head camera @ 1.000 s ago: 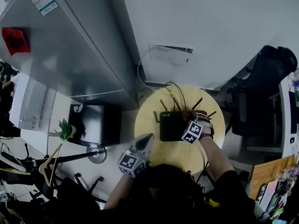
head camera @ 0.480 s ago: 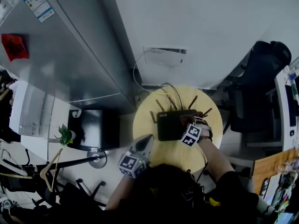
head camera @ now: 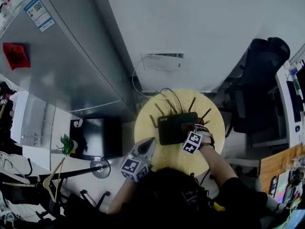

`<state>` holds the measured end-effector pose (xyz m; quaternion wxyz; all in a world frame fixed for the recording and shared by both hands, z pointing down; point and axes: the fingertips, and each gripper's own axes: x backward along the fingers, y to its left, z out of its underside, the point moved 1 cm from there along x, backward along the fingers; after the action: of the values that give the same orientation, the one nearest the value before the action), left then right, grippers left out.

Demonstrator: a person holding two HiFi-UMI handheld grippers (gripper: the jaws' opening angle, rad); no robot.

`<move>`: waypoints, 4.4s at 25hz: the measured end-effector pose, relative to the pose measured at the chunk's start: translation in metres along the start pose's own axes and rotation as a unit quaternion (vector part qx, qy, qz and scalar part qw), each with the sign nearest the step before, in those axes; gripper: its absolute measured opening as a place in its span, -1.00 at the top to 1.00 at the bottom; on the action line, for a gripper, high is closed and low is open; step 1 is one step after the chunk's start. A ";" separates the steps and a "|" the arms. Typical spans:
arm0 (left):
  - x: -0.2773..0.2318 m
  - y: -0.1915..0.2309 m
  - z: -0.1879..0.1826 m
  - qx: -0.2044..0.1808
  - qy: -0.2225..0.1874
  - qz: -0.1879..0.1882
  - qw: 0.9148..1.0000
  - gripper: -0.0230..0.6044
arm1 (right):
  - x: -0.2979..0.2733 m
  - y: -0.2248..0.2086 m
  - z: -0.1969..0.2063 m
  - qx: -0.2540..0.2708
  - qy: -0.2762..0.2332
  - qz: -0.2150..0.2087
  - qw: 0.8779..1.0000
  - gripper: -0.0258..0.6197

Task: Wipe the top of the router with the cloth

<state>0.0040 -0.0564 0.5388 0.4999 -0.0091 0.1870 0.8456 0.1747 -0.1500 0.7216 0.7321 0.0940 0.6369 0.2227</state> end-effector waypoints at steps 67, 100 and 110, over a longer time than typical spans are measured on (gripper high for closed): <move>0.025 -0.005 -0.003 -0.003 -0.023 0.007 1.000 0.92 | -0.010 -0.025 0.141 -0.303 0.074 -0.126 0.942 0.72; 0.033 -0.035 0.007 -0.007 -0.023 -0.055 0.998 0.92 | -0.017 0.026 0.118 -0.034 0.073 -0.176 0.981 0.72; 0.031 -0.039 0.007 -0.007 -0.026 -0.037 0.999 0.92 | -0.016 0.060 0.120 -0.105 0.068 -0.185 0.975 0.72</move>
<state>0.0229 -0.0108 0.5269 0.5356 0.0024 0.1671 0.8278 0.2774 -0.0870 0.7817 0.7212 -0.1183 0.6646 0.1555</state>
